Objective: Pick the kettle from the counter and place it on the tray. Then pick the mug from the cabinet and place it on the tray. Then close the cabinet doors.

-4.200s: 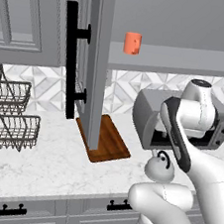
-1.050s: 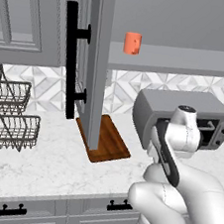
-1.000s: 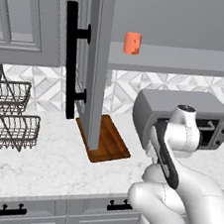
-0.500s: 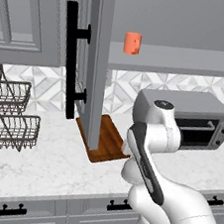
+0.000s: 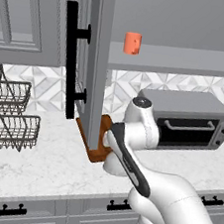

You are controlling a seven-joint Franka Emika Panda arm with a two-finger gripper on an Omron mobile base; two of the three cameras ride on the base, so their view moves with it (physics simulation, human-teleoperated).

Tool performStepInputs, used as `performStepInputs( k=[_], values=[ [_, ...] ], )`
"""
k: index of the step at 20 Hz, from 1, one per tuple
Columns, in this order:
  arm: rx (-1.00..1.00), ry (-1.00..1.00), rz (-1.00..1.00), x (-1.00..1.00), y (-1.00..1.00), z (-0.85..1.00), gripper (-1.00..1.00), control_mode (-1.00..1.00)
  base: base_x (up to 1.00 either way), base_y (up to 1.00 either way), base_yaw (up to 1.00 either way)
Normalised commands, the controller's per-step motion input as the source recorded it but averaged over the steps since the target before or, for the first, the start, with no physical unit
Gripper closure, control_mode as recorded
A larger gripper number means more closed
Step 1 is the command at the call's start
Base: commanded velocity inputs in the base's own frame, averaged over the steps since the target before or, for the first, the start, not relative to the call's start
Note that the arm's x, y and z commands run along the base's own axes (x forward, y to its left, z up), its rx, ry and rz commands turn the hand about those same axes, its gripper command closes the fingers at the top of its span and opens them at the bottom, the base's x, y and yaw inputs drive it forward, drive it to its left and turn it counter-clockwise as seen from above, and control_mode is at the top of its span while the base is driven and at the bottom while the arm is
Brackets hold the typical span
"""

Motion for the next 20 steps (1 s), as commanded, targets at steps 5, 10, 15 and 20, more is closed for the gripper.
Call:
performStepInputs(
  k=[5,10,15,20],
  values=[
    [0.01,-0.08,0.00,0.77,0.16,0.08,1.00,-1.00,0.00,0.00,0.00],
    [0.04,-0.01,0.00,0.68,0.01,0.01,1.00,-1.00,0.00,0.00,0.00],
    [0.04,0.00,0.00,0.59,0.00,0.00,1.00,-1.00,0.00,0.00,0.00],
    [0.02,0.00,0.00,0.58,0.03,0.00,1.00,-1.00,0.00,0.00,0.00]
  ],
)
